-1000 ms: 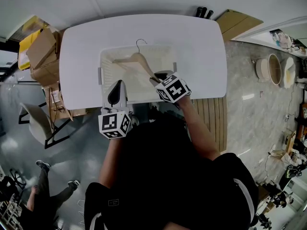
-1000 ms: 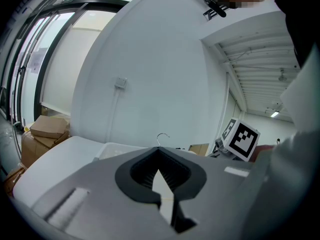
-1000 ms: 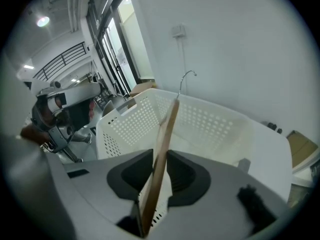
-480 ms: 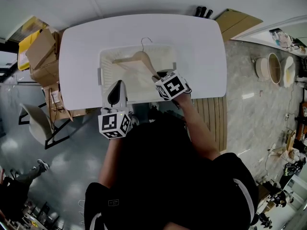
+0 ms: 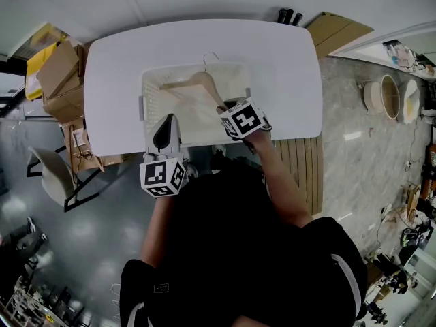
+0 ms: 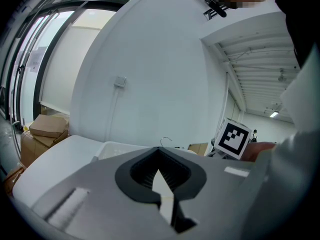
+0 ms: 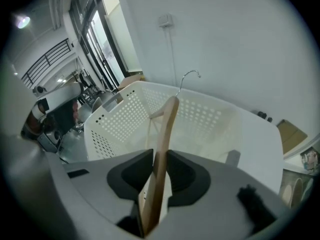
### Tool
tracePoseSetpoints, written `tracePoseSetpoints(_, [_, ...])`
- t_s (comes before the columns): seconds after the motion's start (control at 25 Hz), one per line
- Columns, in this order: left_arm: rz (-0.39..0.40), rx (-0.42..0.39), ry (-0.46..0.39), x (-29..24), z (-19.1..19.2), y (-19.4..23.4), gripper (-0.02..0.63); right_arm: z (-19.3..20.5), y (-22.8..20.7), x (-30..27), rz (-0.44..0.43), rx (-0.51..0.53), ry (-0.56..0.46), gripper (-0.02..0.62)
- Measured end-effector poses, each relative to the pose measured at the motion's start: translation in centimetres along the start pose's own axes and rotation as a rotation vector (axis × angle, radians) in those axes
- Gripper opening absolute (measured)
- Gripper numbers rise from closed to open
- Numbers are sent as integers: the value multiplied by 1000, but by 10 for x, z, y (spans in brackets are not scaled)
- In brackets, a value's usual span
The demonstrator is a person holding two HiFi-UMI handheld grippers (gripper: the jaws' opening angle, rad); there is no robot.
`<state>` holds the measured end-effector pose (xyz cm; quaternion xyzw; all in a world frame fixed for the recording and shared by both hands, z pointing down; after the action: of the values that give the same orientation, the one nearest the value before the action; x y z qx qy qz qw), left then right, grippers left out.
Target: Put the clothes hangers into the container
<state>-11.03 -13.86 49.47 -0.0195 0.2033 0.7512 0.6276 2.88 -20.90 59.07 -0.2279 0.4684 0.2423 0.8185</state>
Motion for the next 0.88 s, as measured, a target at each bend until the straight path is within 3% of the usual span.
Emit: tracePoseSetpoints(0.88, [-6,3,-2,8,-1,-4,3,1,-4,-3,12,-28,55,101])
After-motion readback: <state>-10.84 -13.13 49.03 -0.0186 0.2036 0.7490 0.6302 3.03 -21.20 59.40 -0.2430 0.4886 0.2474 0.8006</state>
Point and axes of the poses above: the fingertips, and each gripper's own axes: x backward along the fingers, y to its left, z out of its underside, the point moved 2 cm from there along x, backward along the fingers, and after that the axes turned 3 degrees about z, right-handed, at the moved point
